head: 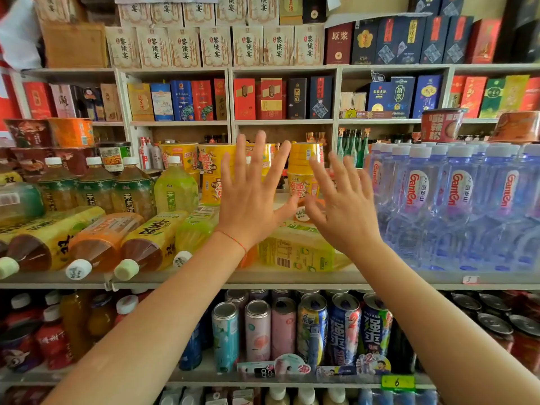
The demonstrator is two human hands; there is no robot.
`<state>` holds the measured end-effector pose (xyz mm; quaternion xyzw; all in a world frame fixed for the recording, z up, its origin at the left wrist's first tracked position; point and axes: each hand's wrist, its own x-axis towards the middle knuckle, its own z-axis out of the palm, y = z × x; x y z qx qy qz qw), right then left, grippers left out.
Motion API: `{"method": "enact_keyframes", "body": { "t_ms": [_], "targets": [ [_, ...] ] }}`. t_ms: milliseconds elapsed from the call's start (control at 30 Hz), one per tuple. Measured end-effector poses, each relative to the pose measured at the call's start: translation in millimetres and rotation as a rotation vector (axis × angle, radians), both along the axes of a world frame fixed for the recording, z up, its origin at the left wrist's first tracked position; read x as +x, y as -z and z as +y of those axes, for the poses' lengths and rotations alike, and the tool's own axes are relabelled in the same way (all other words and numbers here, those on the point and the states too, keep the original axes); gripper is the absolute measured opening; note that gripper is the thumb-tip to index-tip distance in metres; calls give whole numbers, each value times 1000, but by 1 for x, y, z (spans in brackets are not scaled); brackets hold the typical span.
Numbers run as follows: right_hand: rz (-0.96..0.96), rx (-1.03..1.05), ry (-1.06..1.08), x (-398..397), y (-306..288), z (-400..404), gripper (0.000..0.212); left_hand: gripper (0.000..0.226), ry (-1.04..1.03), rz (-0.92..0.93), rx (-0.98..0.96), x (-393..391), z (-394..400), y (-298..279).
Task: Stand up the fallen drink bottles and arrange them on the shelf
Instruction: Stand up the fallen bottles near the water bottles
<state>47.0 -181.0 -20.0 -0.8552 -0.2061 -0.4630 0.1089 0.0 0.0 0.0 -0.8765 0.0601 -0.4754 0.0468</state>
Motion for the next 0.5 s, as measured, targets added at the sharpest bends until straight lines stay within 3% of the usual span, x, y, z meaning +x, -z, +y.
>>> {"method": "enact_keyframes", "body": {
  "t_ms": [133,267,367,500],
  "targets": [
    [459,-77,-153,12,6,-14,40,79,88,420,3,12,-2,6],
    [691,-110,-91,15,13,-30,61,73,212,649,-68,13,-17,17],
    [838,-106,-44,17,17,-39,85,78,203,687,-81,19,-19,30],
    [980,-37,-121,9,19,-43,87,62,269,598,-240,24,-27,31]
  ]
}}
